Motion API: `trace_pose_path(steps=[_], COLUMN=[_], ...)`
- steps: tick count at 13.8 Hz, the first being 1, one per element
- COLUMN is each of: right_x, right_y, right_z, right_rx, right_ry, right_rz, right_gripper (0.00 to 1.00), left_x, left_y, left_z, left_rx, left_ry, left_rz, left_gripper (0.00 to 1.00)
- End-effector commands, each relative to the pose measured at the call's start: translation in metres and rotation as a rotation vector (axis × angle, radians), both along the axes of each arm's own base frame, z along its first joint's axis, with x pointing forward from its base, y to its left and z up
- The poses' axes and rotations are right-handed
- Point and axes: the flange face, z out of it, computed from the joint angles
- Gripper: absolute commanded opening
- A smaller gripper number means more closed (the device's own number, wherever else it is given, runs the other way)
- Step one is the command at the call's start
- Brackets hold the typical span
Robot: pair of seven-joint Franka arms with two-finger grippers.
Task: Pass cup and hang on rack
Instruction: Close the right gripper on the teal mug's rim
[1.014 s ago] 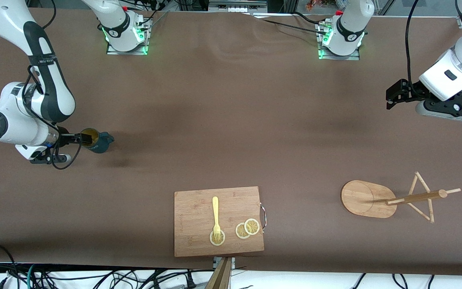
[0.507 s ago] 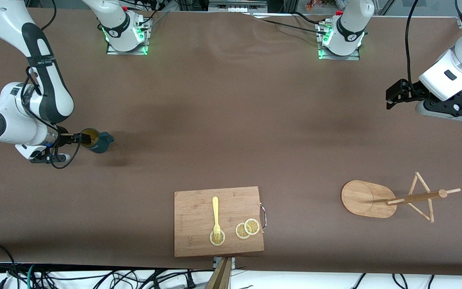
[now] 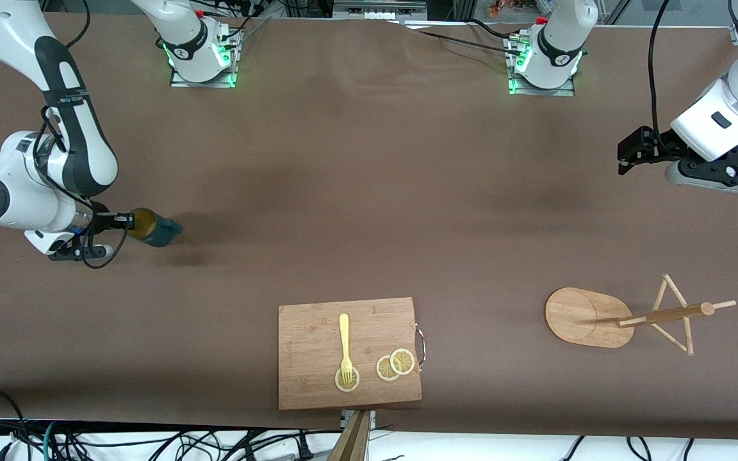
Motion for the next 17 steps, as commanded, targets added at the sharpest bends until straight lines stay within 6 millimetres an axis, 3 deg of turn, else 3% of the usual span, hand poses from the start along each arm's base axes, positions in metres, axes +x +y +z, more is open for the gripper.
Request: trace_pose_path(steps=[1,3,6,8,13,15,17], right_x=[0.001,0.012,0.037,0.044,0.044,0.038,0.019], right_y=[-0.001,0.007,0.057,0.100,0.257,0.336,0.415], right_z=[0.005,0.017,0.047,0.057,0.078,0.085,0.077], right_rx=[0.019,0.040,0.075,0.077,0.056,0.058,0.059], right_ry=[-0.015,-0.044,-0.088,-0.099,-0.134,-0.148,-0.142], right_rz=[0.003,-0.004,0.051,0.018,-0.090,-0.132,-0.122], right_gripper=[0.00,0.00,0.00,0.00,0.00,0.00,0.00], left_x=[-0.001,-0.001,-0.002,-0.003,-0.004,-0.005,-0.004], left_y=[0.003,0.002,0.002,0.003,0.002,0.002,0.002], left_z=[0.008,0.008,0.007,0.007,0.006,0.005,0.005], left_rx=[0.009,0.004,0.003,0.004,0.005,0.001,-0.026], left_ry=[-0.001,-0.001,0.002,0.013,0.027,0.030,0.035], left_rz=[-0.004,-0.010,-0.008,-0.008,-0.012,-0.012,-0.008], left_gripper=[1.00,1.00,1.00,1.00,1.00,1.00,1.00])
